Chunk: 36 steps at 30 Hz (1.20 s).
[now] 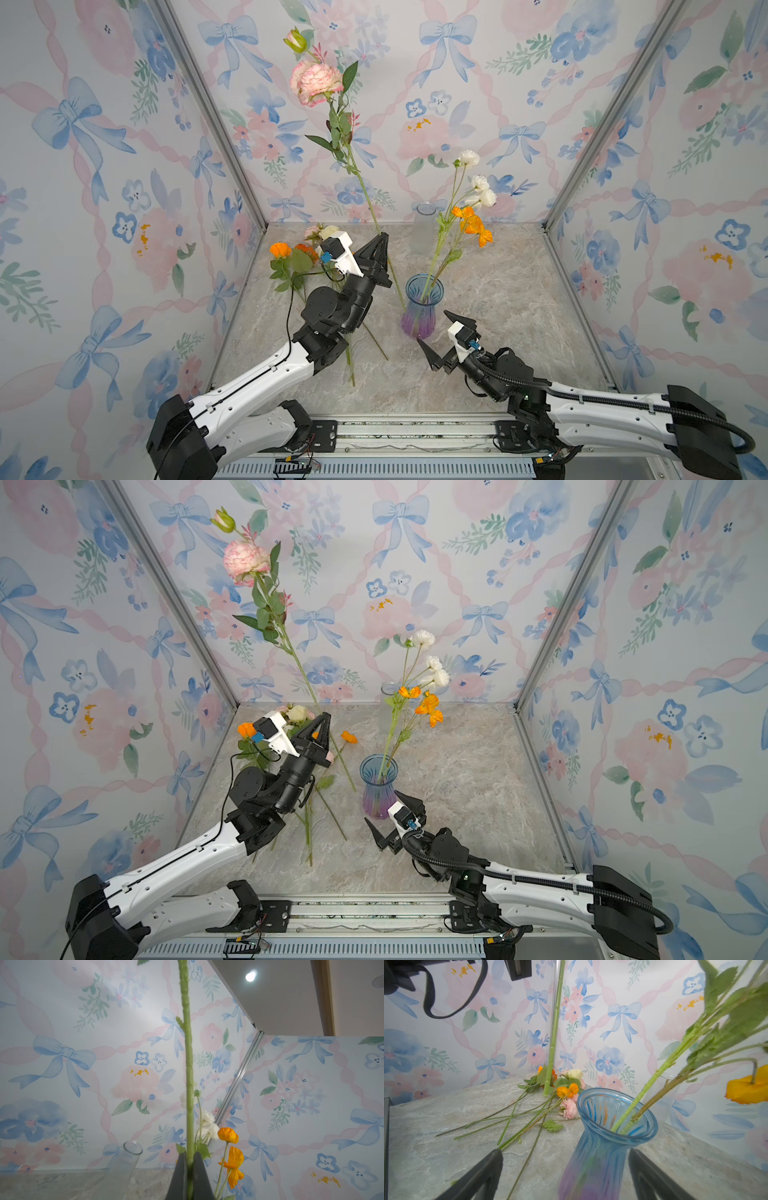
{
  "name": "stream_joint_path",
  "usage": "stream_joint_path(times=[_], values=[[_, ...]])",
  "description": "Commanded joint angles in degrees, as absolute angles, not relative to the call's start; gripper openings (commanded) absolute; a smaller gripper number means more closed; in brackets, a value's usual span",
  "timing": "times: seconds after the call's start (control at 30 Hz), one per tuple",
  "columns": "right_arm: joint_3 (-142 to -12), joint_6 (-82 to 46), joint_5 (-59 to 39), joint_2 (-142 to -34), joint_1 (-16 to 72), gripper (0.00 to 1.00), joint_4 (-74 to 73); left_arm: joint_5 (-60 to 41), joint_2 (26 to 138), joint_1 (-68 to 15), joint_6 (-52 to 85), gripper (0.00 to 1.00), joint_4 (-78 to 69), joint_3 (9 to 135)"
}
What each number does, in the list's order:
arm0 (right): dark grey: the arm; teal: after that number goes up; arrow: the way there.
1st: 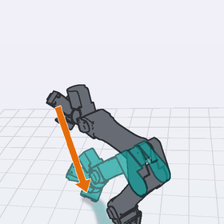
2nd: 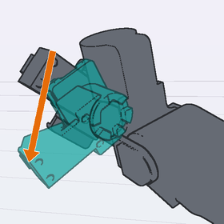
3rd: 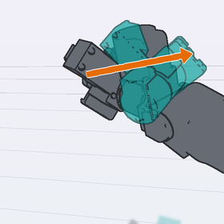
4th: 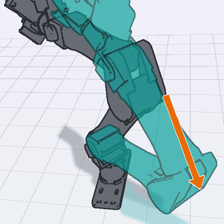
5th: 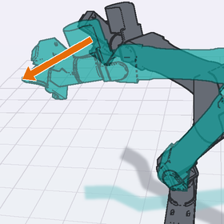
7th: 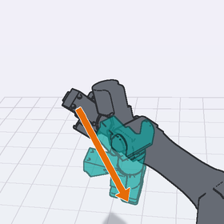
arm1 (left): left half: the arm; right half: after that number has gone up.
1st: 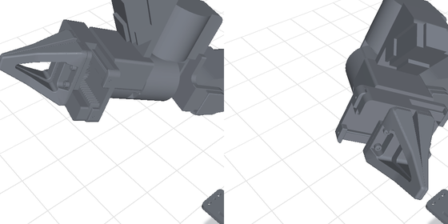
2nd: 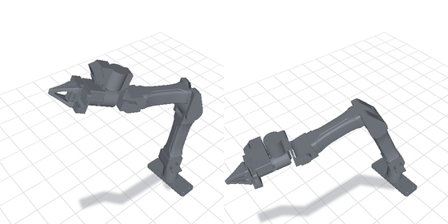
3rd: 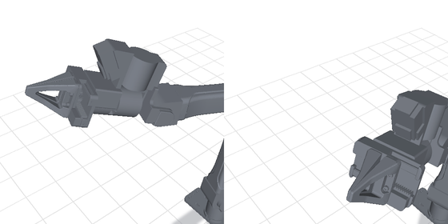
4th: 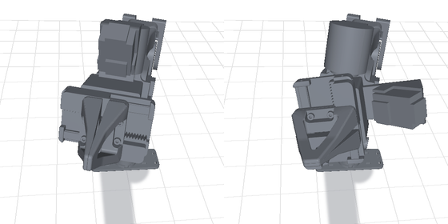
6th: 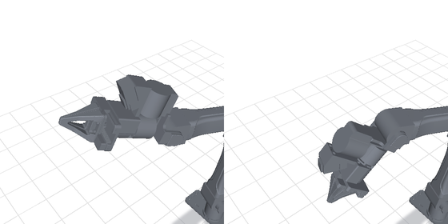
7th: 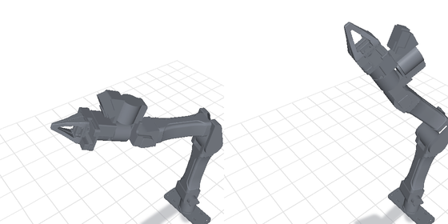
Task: Arrange the flowers into the vase
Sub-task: 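Carry the pink carnation over the vase and lower its stem inside with left gripper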
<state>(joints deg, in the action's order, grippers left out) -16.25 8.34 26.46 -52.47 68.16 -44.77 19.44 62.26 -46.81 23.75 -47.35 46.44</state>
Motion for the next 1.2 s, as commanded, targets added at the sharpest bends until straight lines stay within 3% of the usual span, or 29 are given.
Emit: stream_joint_path(times=[0.0, 0.4, 1.17], values=[[-15.58, 7.34, 28.83, -51.76, 67.25, 0.97, -45.73, 22.00, 65.88, -48.62, 18.12, 0.00, -61.41, 47.77], [-15.73, 7.34, 28.51, -52.39, 67.18, 0.97, -45.62, 24.34, 80.68, -51.01, 11.26, 0.00, -74.35, 50.03], [-17.14, 7.29, 25.99, -54.66, 67.07, 0.97, -44.06, 26.04, 88.42, -53.42, 17.93, 0.02, -77.31, 40.86]])
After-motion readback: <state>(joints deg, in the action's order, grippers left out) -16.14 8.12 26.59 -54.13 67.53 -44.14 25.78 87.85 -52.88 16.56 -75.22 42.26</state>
